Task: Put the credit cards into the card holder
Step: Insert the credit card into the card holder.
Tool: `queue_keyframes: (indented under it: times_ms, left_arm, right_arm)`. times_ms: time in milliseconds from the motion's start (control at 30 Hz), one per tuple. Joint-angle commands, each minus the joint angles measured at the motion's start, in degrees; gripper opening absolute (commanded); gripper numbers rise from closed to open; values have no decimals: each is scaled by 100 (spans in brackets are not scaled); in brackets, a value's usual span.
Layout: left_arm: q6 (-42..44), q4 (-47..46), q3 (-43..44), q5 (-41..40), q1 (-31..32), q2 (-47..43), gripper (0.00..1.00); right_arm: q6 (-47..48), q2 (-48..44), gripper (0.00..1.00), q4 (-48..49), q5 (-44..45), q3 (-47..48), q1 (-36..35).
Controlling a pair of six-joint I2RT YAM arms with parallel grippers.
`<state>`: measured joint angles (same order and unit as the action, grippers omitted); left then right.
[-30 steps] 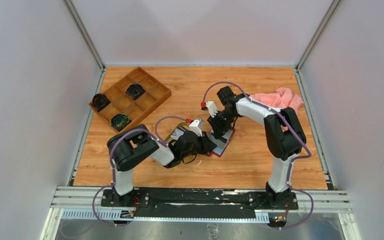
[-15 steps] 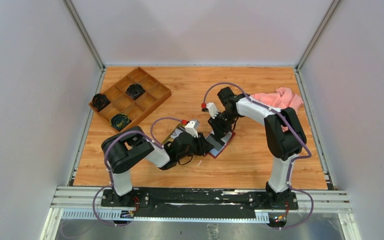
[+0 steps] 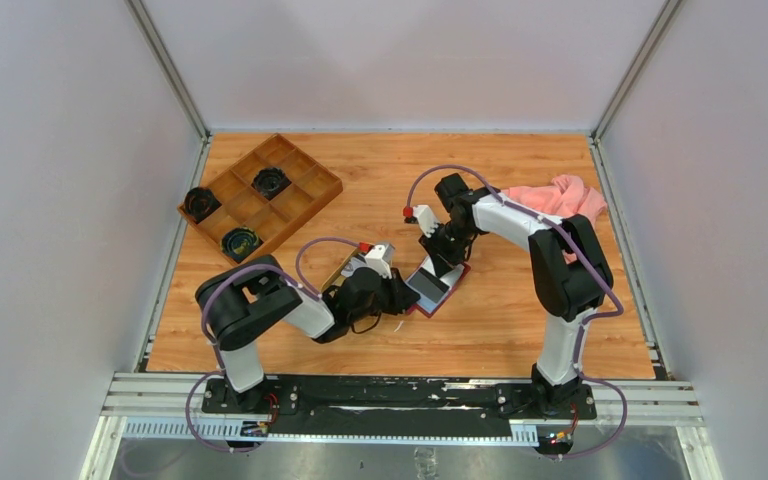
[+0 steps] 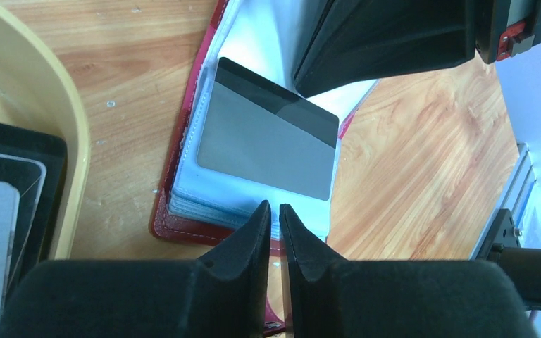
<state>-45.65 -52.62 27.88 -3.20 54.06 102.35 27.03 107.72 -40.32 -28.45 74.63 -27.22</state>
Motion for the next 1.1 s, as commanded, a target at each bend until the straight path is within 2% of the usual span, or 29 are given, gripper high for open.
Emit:
queue_keyframes:
  times_ms: [0,633,900,1067]
  left_arm:
    - [-8,200,-177,-192,-27,-171,14]
    - [-45,490,-28,-242,-27,-32,12]
    - [-41,481,-36,-259,-27,-53,13]
    - [-27,481,-54,-295,-27,-104,17]
  right_arm:
    - [46,-76,6,-82,255,-27,68]
    - [278,215,4,-253,76,-28,-292]
    - [376,195,4,-425,-384,15,-369]
    - [378,224,4,-490,-670,44,-348]
